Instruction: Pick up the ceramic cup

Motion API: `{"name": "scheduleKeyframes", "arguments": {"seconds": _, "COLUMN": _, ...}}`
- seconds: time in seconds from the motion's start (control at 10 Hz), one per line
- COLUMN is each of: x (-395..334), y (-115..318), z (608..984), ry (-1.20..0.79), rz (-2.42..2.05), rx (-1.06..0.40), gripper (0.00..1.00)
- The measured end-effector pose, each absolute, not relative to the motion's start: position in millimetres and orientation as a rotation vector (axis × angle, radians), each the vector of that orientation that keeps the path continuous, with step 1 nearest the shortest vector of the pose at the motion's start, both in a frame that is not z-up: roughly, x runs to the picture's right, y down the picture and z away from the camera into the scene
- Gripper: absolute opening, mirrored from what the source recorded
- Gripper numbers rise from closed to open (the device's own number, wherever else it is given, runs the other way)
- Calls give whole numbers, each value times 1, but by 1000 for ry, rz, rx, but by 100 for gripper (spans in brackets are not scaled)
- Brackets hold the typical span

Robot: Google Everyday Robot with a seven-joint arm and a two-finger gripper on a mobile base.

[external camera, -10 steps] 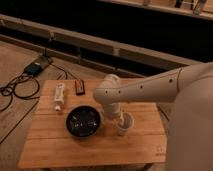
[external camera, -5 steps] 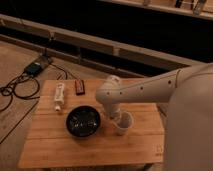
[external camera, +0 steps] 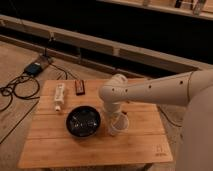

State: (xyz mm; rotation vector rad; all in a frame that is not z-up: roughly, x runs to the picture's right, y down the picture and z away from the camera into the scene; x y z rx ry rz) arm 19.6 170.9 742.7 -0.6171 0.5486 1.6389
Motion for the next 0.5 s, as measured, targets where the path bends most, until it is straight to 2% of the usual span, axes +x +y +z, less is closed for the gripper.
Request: {"name": "scheduleKeyframes", "arguments": {"seconds": 0.5, "x": 9, "y": 133, "z": 703, "ry": 522, "rz": 1567, "rx": -600, "gripper": 0}}
